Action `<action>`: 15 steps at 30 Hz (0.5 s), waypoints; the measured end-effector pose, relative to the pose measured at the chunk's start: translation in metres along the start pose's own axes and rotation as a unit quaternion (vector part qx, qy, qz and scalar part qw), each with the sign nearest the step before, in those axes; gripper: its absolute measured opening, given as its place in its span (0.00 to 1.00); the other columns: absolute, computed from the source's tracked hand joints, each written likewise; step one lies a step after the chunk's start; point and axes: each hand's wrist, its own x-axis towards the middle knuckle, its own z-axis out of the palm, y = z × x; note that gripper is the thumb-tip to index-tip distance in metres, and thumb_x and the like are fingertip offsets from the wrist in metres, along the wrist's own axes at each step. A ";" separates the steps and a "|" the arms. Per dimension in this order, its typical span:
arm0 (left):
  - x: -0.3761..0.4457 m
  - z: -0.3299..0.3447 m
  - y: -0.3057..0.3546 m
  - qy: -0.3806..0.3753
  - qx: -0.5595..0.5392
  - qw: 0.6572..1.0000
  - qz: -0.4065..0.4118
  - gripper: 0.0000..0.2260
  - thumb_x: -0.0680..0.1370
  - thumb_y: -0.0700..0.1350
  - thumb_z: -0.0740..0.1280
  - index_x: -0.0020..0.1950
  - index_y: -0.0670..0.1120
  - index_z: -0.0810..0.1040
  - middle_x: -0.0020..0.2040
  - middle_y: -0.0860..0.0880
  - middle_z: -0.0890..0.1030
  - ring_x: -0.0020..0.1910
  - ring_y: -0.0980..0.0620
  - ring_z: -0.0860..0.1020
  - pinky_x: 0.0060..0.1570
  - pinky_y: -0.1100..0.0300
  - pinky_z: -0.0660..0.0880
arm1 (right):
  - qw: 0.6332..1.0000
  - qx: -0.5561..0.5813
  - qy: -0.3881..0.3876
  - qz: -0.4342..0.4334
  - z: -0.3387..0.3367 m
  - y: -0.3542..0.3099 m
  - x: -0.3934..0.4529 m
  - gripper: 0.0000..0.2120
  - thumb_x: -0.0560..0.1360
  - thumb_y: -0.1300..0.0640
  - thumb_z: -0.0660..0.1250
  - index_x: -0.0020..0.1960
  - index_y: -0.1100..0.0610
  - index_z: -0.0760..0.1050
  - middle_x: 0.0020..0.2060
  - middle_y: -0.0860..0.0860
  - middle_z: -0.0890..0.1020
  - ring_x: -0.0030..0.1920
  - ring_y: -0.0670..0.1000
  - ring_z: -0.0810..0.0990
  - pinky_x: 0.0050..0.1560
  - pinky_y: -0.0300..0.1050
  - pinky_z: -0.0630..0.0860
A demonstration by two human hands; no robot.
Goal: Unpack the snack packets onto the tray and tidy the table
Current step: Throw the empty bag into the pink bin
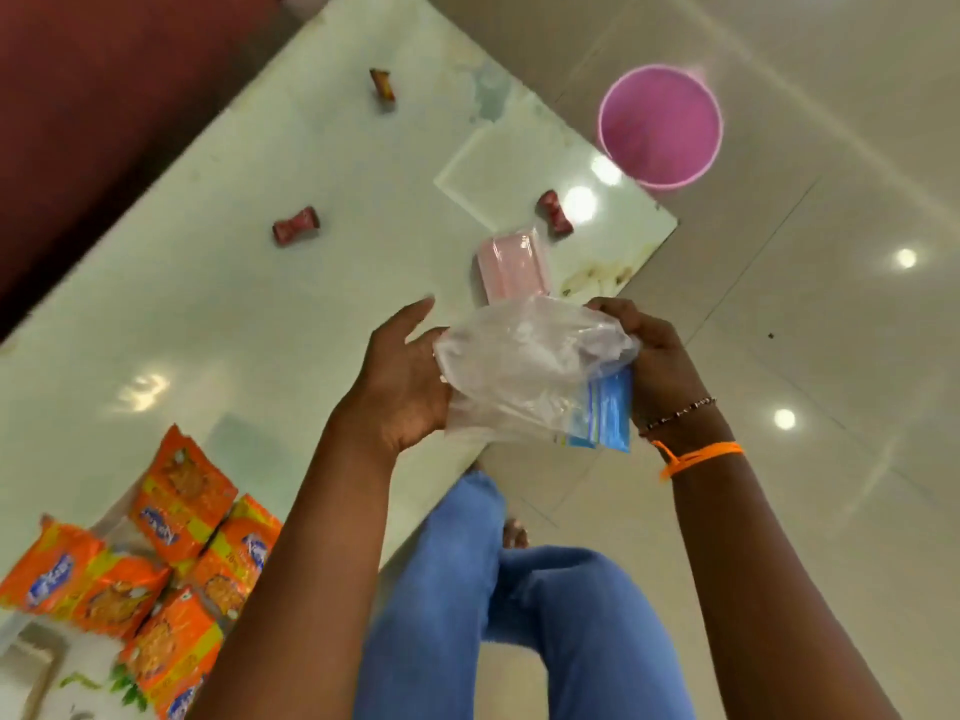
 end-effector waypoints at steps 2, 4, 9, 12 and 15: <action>0.011 0.009 0.018 -0.038 0.088 0.995 -0.020 0.16 0.67 0.54 0.69 0.51 0.47 0.79 0.50 0.43 0.82 0.44 0.47 0.83 0.42 0.48 0.80 | 0.996 -0.066 0.017 -0.056 -0.010 -0.014 0.021 0.22 0.66 0.83 0.54 0.33 0.58 0.73 0.38 0.52 0.74 0.43 0.40 0.75 0.49 0.35 0.70; 0.025 0.025 0.030 -0.058 0.181 0.981 0.030 0.14 0.68 0.43 0.71 0.51 0.52 0.74 0.54 0.46 0.79 0.42 0.52 0.82 0.33 0.56 0.80 | 0.994 -0.086 0.023 -0.070 -0.023 -0.028 0.041 0.24 0.66 0.82 0.54 0.34 0.53 0.72 0.39 0.51 0.73 0.46 0.41 0.75 0.47 0.31 0.70; 0.069 0.076 0.062 -0.022 0.283 0.939 0.195 0.22 0.70 0.27 0.65 0.51 0.53 0.72 0.58 0.52 0.75 0.52 0.47 0.75 0.37 0.62 0.76 | 0.985 0.108 -0.062 0.122 -0.069 -0.056 0.086 0.12 0.70 0.51 0.58 0.51 0.52 0.75 0.52 0.54 0.75 0.49 0.57 0.72 0.47 0.53 0.68; 0.101 0.113 0.080 -0.028 0.336 0.913 0.229 0.21 0.69 0.27 0.65 0.45 0.55 0.77 0.54 0.57 0.78 0.52 0.48 0.78 0.50 0.54 0.76 | 0.986 0.048 -0.060 0.147 -0.089 -0.064 0.124 0.19 0.73 0.46 0.57 0.63 0.46 0.67 0.59 0.52 0.74 0.56 0.58 0.72 0.54 0.67 0.71; 0.147 0.154 0.098 -0.003 0.338 0.915 0.221 0.21 0.71 0.29 0.65 0.46 0.57 0.80 0.49 0.61 0.81 0.49 0.54 0.80 0.51 0.57 0.78 | 0.996 0.012 -0.029 0.082 -0.112 -0.069 0.174 0.24 0.71 0.63 0.64 0.64 0.49 0.64 0.58 0.51 0.74 0.54 0.53 0.76 0.49 0.56 0.78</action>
